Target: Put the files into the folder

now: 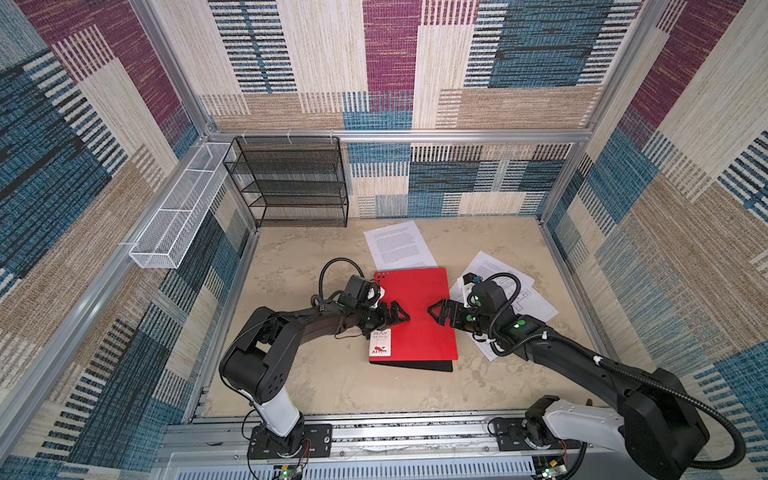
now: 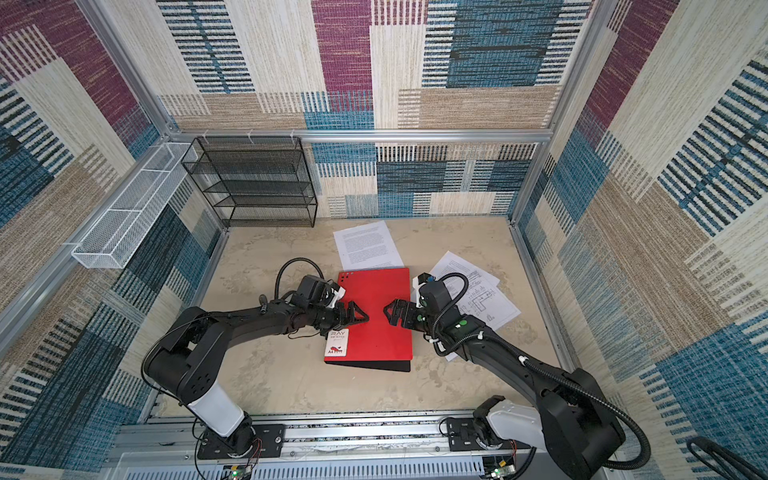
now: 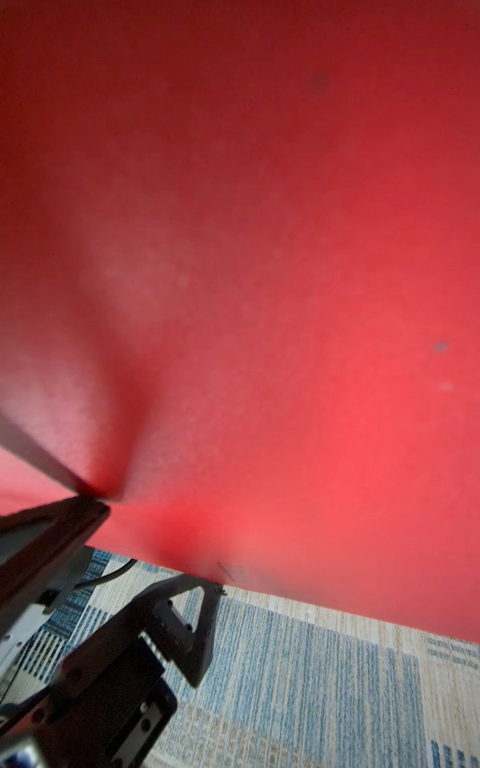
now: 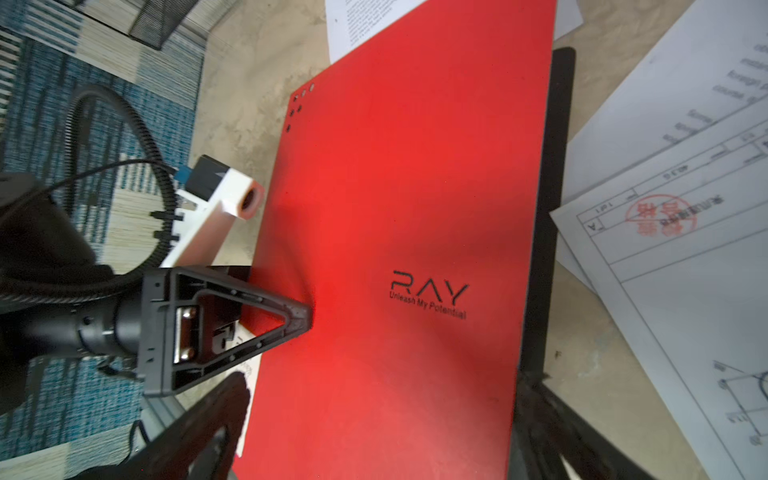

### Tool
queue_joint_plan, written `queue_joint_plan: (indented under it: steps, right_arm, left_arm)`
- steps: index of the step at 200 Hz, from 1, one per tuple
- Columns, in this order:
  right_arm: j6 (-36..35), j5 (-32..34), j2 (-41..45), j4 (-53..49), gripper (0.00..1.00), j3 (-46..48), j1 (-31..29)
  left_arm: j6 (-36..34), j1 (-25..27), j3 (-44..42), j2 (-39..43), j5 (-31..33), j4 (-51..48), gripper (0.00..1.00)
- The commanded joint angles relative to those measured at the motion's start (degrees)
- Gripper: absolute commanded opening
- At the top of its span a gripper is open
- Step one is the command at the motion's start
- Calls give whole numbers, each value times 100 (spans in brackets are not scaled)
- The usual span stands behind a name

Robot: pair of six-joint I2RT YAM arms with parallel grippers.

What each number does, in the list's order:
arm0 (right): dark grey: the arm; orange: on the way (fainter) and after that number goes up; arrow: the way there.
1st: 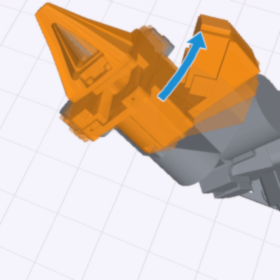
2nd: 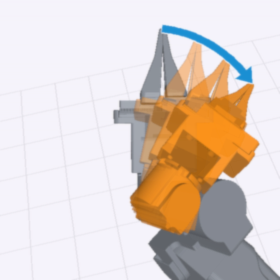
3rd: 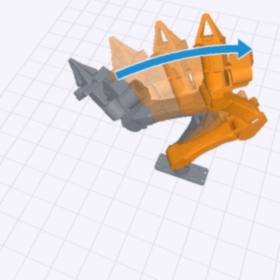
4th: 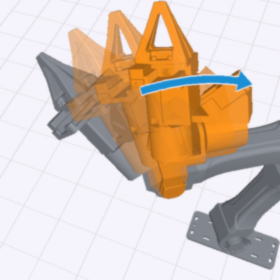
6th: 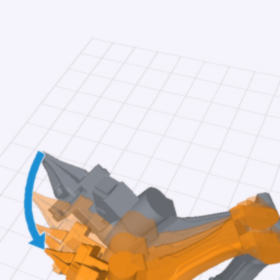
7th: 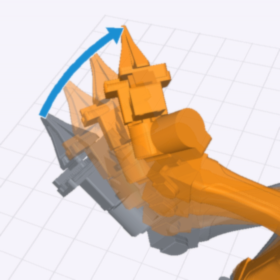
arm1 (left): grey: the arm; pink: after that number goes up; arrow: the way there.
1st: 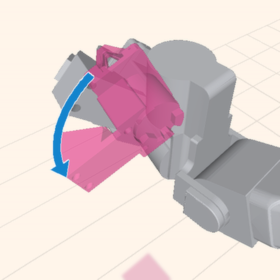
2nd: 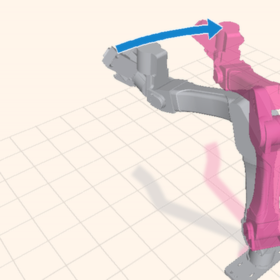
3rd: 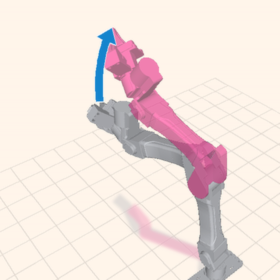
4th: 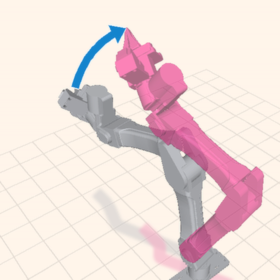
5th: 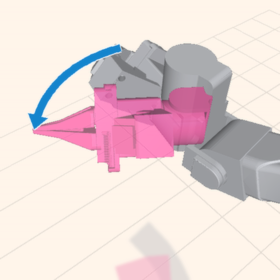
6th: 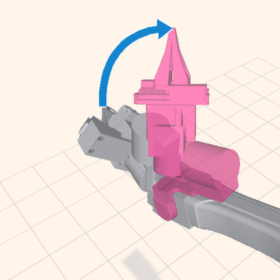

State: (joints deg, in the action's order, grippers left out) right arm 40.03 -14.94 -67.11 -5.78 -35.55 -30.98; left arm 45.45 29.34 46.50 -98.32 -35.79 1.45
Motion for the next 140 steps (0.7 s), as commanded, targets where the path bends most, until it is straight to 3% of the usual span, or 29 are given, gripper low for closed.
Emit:
queue_joint_plan:
  steps: [1, 27, 83, 115, 140]
  right_arm:
    - [218, -1656, 101, 1625, 100, 147, 25]
    - [374, -1912, 143, 2031, 100, 283, 29]
    - [115, -1535, 136, 1808, 99, 249, 72]
    - [-92, -1037, 42, 1229, 83, -59, 84]
    - [-116, -468, 102, 671, 63, -282, 81]
  left_arm:
    - [157, 2, -164, -183, 312, -537, 98]
    - [396, -52, -273, -233, -22, -104, 99]
    - [547, -63, -304, -247, -173, 272, 99]
    - [444, -70, -266, -148, -12, 30, 99]
    - [312, -78, -145, -54, 8, -175, 100]
